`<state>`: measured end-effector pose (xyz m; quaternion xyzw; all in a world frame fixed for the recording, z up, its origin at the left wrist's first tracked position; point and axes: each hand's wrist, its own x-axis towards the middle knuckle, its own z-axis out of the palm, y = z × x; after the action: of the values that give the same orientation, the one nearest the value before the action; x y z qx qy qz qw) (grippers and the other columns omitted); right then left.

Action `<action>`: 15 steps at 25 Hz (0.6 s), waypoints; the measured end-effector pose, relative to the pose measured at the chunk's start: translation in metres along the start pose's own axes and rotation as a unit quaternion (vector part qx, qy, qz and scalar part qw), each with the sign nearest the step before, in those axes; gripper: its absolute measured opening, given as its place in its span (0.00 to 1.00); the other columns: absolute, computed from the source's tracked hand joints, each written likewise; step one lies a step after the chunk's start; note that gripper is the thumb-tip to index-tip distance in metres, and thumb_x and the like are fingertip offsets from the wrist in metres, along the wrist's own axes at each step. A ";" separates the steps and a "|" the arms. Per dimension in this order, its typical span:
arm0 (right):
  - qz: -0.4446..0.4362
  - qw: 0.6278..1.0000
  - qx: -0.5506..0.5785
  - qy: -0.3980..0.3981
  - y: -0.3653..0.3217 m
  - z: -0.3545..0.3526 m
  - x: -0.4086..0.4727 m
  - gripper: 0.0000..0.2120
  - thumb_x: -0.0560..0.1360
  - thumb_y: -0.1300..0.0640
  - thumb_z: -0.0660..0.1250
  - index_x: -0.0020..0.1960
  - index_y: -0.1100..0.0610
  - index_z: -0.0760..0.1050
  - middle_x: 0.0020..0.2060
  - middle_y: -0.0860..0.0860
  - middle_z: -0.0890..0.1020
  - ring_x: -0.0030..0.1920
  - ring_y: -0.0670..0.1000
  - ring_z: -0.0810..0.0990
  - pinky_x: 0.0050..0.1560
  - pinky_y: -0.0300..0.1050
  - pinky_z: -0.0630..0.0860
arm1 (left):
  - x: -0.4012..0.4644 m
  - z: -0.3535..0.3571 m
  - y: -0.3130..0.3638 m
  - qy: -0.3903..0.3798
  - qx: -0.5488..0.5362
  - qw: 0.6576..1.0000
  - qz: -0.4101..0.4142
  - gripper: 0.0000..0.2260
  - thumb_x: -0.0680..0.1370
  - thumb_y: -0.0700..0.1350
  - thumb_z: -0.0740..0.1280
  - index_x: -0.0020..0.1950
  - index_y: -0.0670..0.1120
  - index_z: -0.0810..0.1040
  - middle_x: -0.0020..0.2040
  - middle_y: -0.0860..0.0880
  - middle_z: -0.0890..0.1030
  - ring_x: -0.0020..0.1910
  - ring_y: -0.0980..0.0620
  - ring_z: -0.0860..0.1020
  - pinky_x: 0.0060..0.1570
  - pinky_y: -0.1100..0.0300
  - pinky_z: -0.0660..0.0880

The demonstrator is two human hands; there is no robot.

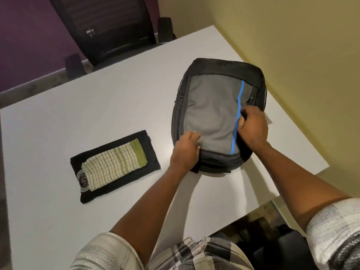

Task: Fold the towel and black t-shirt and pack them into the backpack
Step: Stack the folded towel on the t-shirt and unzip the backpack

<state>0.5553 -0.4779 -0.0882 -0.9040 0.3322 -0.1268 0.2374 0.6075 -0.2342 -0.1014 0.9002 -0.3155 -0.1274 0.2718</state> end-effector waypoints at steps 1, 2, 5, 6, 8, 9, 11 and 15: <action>-0.003 1.000 0.016 0.007 -0.013 0.006 -0.006 0.12 0.76 0.59 0.62 0.58 0.59 0.75 0.56 0.57 0.78 0.56 0.62 0.76 0.53 0.53 0.72 | -0.008 -0.010 -0.013 0.021 0.009 1.000 -0.013 0.20 0.76 0.39 0.66 0.69 0.46 0.72 0.62 0.44 0.75 0.56 0.43 0.76 0.56 0.47 0.76; -0.001 1.000 0.028 0.011 -0.026 0.012 -0.012 0.13 0.77 0.58 0.63 0.60 0.59 0.74 0.57 0.57 0.78 0.58 0.62 0.76 0.55 0.54 0.72 | -0.016 -0.020 -0.027 0.037 0.016 0.999 -0.030 0.24 0.76 0.39 0.67 0.72 0.47 0.69 0.65 0.44 0.73 0.58 0.44 0.75 0.58 0.48 0.76; -0.001 0.999 0.038 -0.008 -0.068 0.033 -0.036 0.16 0.79 0.56 0.63 0.64 0.61 0.71 0.60 0.60 0.76 0.60 0.62 0.75 0.59 0.56 0.72 | -0.045 -0.050 -0.071 0.053 0.037 0.994 -0.084 0.29 0.77 0.40 0.67 0.77 0.46 0.63 0.72 0.43 0.69 0.66 0.44 0.71 0.65 0.48 0.72; -0.006 0.999 0.043 -0.017 -0.082 0.041 -0.045 0.16 0.79 0.56 0.64 0.65 0.62 0.71 0.60 0.60 0.76 0.61 0.63 0.74 0.60 0.56 0.71 | -0.055 -0.060 -0.086 0.053 0.043 0.993 -0.100 0.29 0.77 0.40 0.68 0.77 0.45 0.62 0.73 0.43 0.68 0.68 0.43 0.69 0.66 0.47 0.71; -0.023 0.998 0.051 -0.032 -0.107 0.056 -0.063 0.16 0.79 0.56 0.64 0.64 0.63 0.70 0.59 0.61 0.76 0.60 0.62 0.74 0.60 0.56 0.70 | -0.074 -0.076 -0.117 0.050 0.052 0.988 -0.139 0.31 0.76 0.39 0.68 0.78 0.45 0.62 0.75 0.42 0.66 0.71 0.42 0.67 0.69 0.45 0.69; -0.031 0.998 0.049 -0.037 -0.119 0.063 -0.071 0.16 0.79 0.57 0.64 0.64 0.63 0.70 0.59 0.60 0.76 0.59 0.62 0.74 0.60 0.56 0.70 | -0.084 -0.082 -0.132 0.053 0.062 0.985 -0.155 0.32 0.76 0.38 0.69 0.78 0.45 0.62 0.76 0.42 0.65 0.72 0.42 0.66 0.69 0.44 0.69; -0.046 0.997 0.040 -0.046 -0.142 0.078 -0.087 0.15 0.79 0.57 0.64 0.63 0.63 0.70 0.57 0.60 0.75 0.58 0.62 0.74 0.59 0.56 0.71 | -0.101 -0.093 -0.158 0.073 0.089 0.980 -0.160 0.32 0.75 0.38 0.69 0.77 0.45 0.63 0.75 0.41 0.65 0.71 0.41 0.67 0.66 0.43 0.71; -0.076 0.990 0.062 -0.103 -0.192 0.111 -0.115 0.17 0.78 0.58 0.66 0.65 0.62 0.70 0.61 0.59 0.75 0.61 0.59 0.74 0.61 0.54 0.71 | -0.128 -0.113 -0.203 0.110 0.126 0.963 -0.210 0.31 0.74 0.44 0.71 0.75 0.44 0.65 0.75 0.39 0.66 0.71 0.39 0.68 0.66 0.42 0.71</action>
<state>0.6161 -0.2354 -0.0922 -0.9185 0.2280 -0.0707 0.3153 0.6556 0.0269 -0.1168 0.9816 -0.1013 -0.0409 0.1565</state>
